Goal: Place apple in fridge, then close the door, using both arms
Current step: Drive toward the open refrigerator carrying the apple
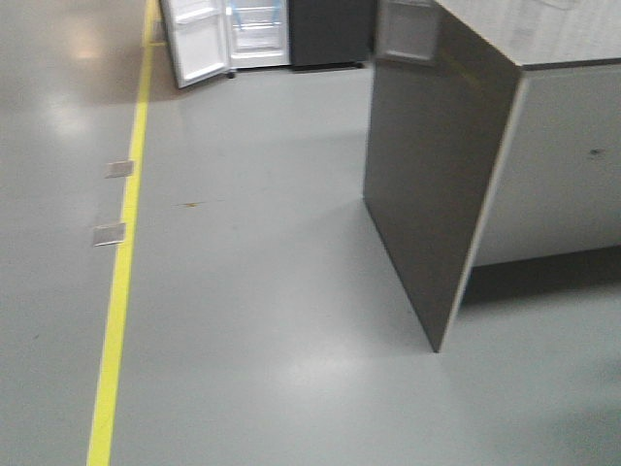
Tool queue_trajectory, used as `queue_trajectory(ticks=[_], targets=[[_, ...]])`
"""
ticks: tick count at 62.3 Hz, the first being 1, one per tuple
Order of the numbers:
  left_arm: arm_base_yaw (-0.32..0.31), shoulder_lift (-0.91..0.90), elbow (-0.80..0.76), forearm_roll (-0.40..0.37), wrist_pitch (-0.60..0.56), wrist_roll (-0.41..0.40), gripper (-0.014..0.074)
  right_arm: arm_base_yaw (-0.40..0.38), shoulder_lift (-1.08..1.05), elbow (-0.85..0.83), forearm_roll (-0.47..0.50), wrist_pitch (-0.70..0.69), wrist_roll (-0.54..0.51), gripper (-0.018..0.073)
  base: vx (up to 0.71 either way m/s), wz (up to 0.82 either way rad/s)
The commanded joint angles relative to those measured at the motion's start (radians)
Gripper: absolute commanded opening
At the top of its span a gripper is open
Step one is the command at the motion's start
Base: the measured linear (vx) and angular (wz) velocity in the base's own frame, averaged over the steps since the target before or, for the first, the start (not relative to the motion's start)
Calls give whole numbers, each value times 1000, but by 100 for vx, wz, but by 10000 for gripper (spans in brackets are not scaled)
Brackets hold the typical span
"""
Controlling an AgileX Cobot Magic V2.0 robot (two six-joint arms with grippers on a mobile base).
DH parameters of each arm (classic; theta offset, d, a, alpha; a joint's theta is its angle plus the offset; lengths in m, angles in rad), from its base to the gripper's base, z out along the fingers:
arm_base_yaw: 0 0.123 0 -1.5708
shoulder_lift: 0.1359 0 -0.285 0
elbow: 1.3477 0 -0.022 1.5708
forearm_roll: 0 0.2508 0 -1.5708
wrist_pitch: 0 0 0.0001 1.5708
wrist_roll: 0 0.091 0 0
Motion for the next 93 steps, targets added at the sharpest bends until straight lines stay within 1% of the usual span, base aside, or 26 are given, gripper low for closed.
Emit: queue_trajectory(ticks=[1, 24, 34, 44, 67, 93], targets=[[1, -16, 28, -5, -79, -6, -6, -2, -25, -22, 44, -9, -9, 55, 12, 46], [-1, -16, 28, -5, -79, -6, -6, -2, -25, -22, 44, -9, -9, 55, 12, 45], [-27, -16, 28, -5, -79, -6, -6, -2, -25, -22, 44, -9, -9, 55, 13, 34], [-31, -16, 28, -5, -79, -6, -6, -2, -25, -22, 44, -9, -9, 55, 14, 23], [-31, -16, 28, -5, -79, -6, -6, -2, -25, -22, 44, -9, -9, 55, 18, 11], [-31, -16, 28, -5, -79, -6, -6, -2, -25, -22, 44, -9, -9, 55, 24, -3]])
